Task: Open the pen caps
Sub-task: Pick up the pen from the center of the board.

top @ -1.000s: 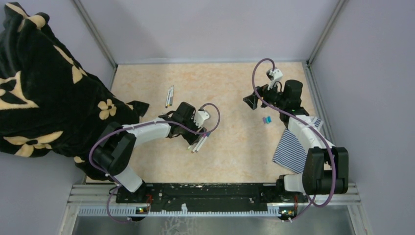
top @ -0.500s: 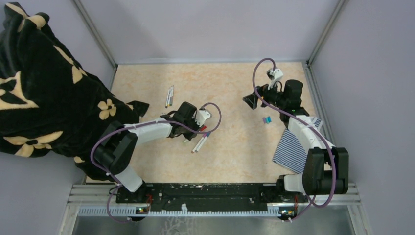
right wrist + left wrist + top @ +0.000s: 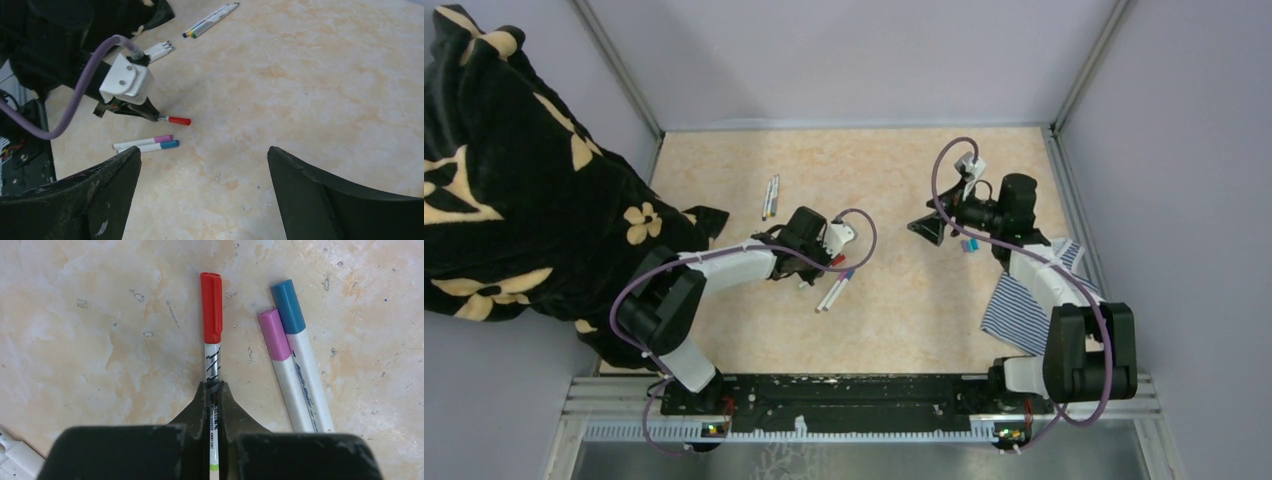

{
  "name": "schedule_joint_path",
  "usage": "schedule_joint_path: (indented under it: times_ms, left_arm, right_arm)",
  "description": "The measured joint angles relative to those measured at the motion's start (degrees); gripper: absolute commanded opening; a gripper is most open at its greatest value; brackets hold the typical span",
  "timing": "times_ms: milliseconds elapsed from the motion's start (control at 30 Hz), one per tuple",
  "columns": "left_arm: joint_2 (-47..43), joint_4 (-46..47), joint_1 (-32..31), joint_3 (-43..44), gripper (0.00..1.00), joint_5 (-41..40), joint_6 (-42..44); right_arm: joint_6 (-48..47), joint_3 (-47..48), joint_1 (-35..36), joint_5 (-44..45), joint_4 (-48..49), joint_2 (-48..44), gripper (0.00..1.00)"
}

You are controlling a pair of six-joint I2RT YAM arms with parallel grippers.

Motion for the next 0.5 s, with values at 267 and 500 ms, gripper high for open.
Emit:
schedule_joint_path:
  times_ms: [267, 500]
  left_arm:
    - [-3.9, -2.7, 2.3, -0.1, 0.0, 5.3, 1.9]
    - [-9.4, -7.2, 4.2, 3.0, 0.0, 15.5, 6.2]
  right_arm:
    - [-2.4, -2.5, 2.6, -8.0, 4.0, -3.5, 0.91]
    - [-3.3, -5.2, 4.5, -13.4, 7.6, -4.9, 0.9]
